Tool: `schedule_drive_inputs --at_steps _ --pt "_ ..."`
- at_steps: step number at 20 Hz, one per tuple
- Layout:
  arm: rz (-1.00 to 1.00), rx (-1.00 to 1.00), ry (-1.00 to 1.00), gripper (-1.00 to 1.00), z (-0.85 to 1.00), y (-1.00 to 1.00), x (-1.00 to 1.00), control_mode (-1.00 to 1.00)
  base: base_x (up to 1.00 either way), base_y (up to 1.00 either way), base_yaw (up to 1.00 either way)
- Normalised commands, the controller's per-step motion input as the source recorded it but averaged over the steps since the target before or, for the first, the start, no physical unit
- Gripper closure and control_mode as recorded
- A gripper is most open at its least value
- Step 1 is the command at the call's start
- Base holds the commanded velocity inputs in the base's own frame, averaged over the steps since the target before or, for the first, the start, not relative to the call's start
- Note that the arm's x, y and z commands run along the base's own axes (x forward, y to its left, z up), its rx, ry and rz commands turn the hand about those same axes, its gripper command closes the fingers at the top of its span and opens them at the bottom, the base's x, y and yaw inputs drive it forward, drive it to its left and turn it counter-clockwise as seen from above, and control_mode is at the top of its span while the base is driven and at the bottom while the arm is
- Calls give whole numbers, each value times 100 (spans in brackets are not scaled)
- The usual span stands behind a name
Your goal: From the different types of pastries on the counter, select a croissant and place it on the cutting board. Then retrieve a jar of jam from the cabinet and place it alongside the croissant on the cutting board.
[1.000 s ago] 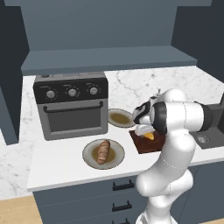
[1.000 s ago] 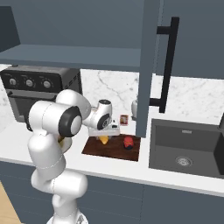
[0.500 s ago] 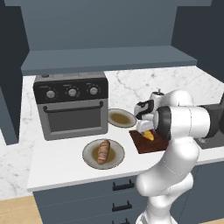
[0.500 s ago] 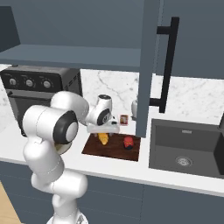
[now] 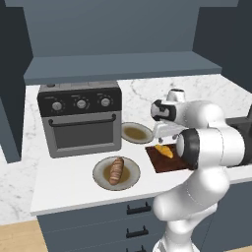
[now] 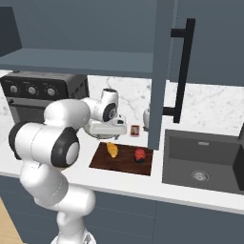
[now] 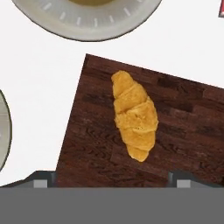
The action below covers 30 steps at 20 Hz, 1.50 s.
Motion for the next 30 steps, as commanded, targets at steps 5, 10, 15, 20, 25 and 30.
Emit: schedule_drive_inputs --at_steps 5,10,15,20,25,30 --pt "-10 0 -23 -100 -40 15 -100 -100 0 0 0" --pt "-8 0 -31 -100 -36 8 -100 -100 0 0 0" --pt "-7 0 -30 -100 -25 8 -100 -100 0 0 0" --pt "-8 0 -24 -100 -22 8 -100 -100 0 0 0" --pt "-8 0 -9 -100 -33 15 -100 -100 0 0 0" --pt "-6 0 -8 -100 -5 21 -100 -100 0 0 0"
